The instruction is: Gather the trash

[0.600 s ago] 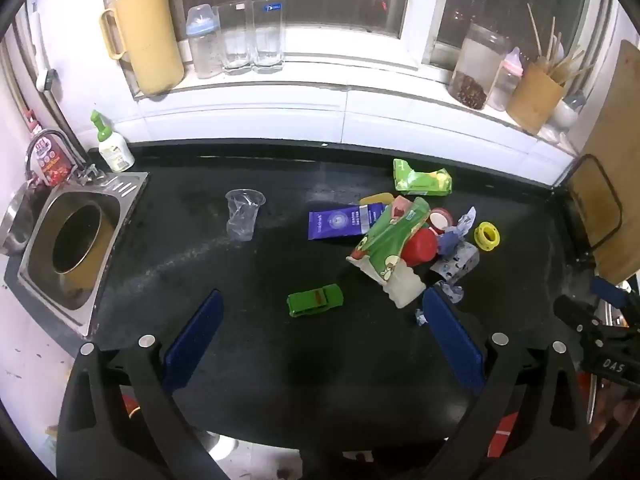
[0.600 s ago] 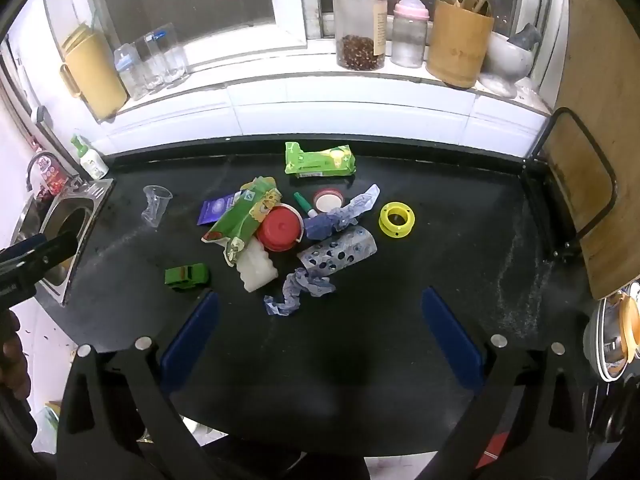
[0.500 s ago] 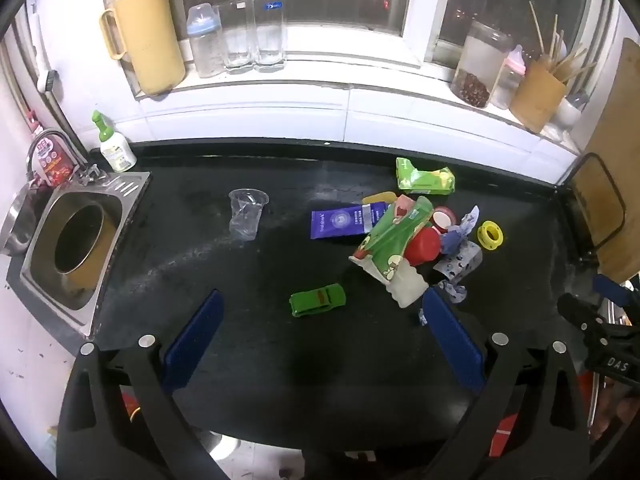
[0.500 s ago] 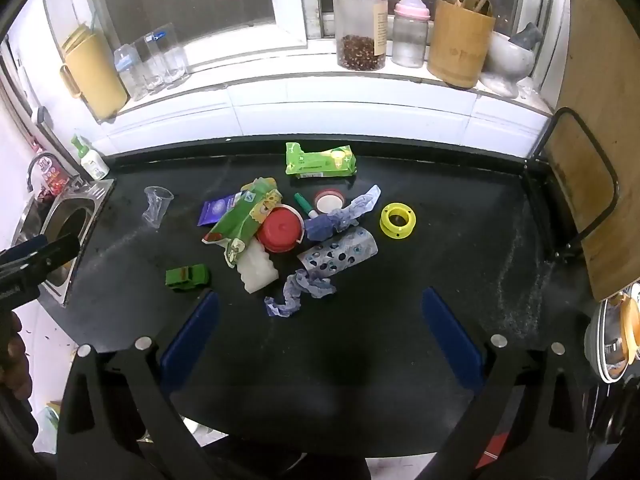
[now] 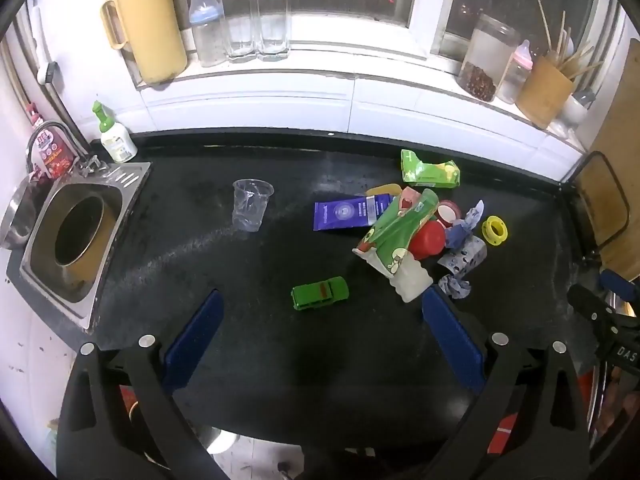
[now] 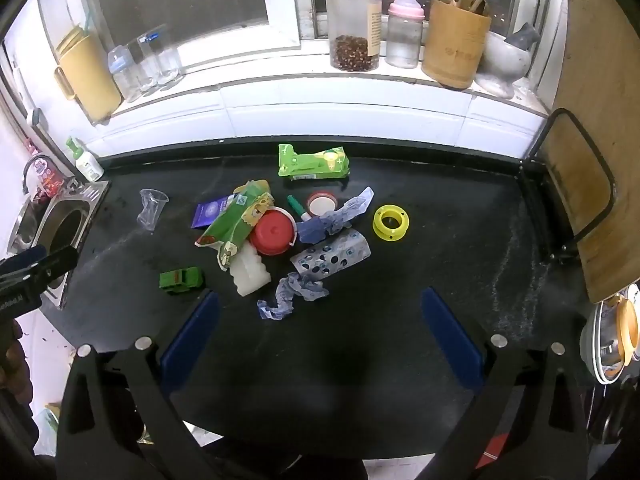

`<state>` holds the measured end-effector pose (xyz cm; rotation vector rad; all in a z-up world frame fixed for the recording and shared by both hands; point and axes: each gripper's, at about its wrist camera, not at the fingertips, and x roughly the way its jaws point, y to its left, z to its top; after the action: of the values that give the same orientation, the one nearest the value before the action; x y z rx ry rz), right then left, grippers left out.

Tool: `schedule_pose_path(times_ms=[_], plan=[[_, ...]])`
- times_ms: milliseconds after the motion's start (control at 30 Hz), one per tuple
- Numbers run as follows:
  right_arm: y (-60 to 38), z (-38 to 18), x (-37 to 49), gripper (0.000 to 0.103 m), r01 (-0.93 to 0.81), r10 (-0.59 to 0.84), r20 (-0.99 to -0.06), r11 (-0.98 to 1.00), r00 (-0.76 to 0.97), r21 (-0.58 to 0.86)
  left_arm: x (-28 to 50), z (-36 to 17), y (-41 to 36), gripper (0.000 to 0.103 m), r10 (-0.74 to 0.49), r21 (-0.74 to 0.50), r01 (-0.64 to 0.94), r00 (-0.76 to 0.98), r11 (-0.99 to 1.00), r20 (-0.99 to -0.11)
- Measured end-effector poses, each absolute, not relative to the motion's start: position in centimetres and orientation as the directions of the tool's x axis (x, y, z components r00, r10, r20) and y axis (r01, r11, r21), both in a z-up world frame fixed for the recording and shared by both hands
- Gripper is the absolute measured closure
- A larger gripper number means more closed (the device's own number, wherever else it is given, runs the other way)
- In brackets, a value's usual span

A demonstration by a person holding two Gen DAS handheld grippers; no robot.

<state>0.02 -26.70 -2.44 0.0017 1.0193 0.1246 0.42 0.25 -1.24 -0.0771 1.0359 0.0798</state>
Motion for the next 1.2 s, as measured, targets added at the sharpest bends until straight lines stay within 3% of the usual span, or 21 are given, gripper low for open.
schedule_pose_path(times_ms=[1200], plan=[[-26.89,-2.03,0.45,0.006,-0.100,0.099,-0.847,0.993,0.522,0.055,0.99,-1.63,0.83,0.006,0.018,-0.045,-0.115,0.496,0.992,-0.868]])
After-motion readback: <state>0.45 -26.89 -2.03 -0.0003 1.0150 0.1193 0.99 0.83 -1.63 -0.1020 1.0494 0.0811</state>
